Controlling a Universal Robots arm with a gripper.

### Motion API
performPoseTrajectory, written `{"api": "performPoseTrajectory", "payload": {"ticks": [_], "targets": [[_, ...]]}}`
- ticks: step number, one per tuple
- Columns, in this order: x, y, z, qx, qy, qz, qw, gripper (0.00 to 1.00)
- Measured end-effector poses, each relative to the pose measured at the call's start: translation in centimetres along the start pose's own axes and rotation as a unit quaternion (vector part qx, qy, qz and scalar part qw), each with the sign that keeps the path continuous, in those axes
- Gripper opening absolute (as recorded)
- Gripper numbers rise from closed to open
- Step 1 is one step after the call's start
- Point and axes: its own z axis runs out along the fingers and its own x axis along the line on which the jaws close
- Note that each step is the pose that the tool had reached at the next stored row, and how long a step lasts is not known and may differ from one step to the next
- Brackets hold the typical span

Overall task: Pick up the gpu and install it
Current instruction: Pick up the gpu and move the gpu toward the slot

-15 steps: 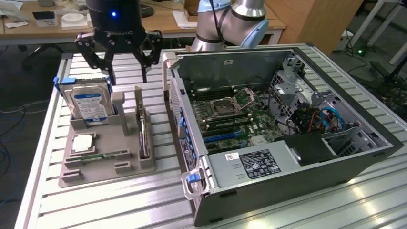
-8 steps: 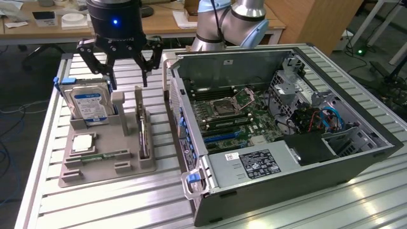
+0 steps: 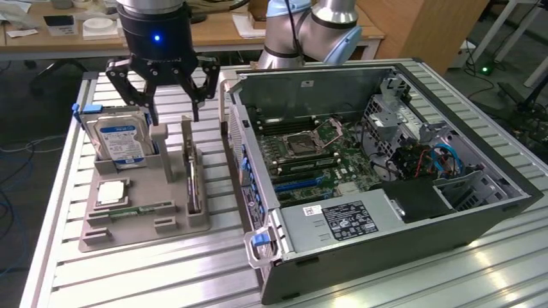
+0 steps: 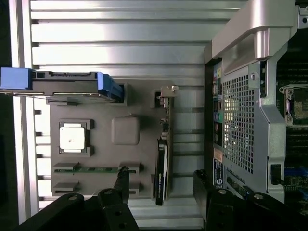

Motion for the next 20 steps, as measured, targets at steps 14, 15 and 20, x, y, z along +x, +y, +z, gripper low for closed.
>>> {"api": "performPoseTrajectory", "payload": {"ticks": [14, 15, 20], "targets": [[-0.3, -0.26, 1.74, 0.0003, 0.0, -0.001, 1.0, 0.65], [-0.3, -0.36, 1.93, 0.0003, -0.0001, -0.001, 1.0, 0.65], [-0.3, -0.92, 2.82, 0.0002, -0.0001, -0.001, 1.0, 0.65]]}}
